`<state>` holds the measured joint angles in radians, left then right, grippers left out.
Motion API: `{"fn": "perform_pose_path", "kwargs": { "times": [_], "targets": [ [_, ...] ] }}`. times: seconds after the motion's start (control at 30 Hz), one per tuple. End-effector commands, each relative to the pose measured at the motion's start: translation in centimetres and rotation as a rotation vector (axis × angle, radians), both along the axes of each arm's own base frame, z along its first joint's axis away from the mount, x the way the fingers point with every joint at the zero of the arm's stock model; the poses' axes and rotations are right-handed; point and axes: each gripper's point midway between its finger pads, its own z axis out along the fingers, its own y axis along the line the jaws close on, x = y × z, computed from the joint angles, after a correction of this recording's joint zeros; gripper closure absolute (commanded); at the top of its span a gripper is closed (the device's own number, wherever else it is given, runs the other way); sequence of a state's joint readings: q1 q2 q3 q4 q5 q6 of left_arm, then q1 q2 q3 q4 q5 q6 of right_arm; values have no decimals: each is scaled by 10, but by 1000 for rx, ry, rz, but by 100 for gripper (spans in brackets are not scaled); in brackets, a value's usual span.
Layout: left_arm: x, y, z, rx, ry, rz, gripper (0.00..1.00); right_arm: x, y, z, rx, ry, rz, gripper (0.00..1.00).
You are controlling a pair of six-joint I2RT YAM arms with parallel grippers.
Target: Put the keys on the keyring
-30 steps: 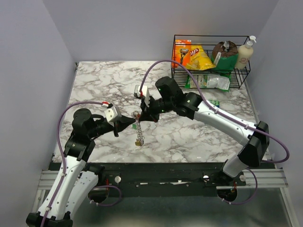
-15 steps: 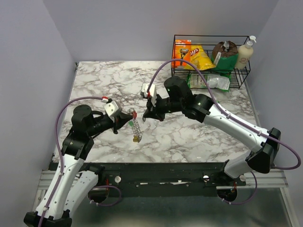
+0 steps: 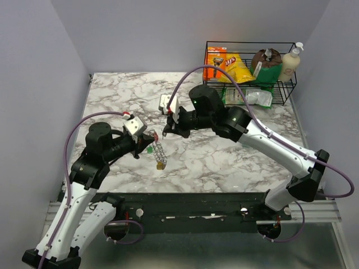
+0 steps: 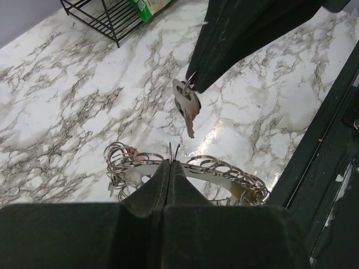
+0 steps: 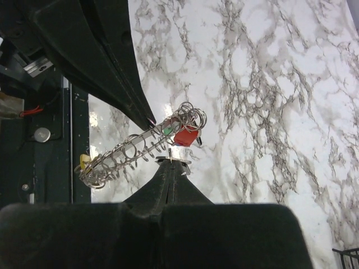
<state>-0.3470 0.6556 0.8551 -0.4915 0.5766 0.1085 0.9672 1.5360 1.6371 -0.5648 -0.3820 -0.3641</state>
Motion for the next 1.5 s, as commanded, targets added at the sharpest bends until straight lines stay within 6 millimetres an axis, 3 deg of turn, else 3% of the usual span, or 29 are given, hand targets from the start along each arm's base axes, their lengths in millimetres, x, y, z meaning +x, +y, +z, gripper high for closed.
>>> {"fn": "perform_pose_path", "kwargs": {
  "times": [0.0, 0.17, 0.5, 0.83, 1.47],
  "targets": [
    [1, 5, 18, 11, -30, 40, 100, 7, 6, -21, -108, -52, -27, 99],
    [-1, 3, 19, 11, -14, 39, 100, 12, 14, -39, -169, -80, -52, 99],
    [8, 9, 7, 39, 18, 101, 100, 3, 17, -28, -119, -88, -36, 99],
    [15, 8, 4, 44, 4, 124, 100, -13, 28, -31, -122, -85, 12, 99],
    [19, 5, -13, 116, -97, 104, 100, -26, 34, -31, -103, -98, 90, 99]
  ]
}}
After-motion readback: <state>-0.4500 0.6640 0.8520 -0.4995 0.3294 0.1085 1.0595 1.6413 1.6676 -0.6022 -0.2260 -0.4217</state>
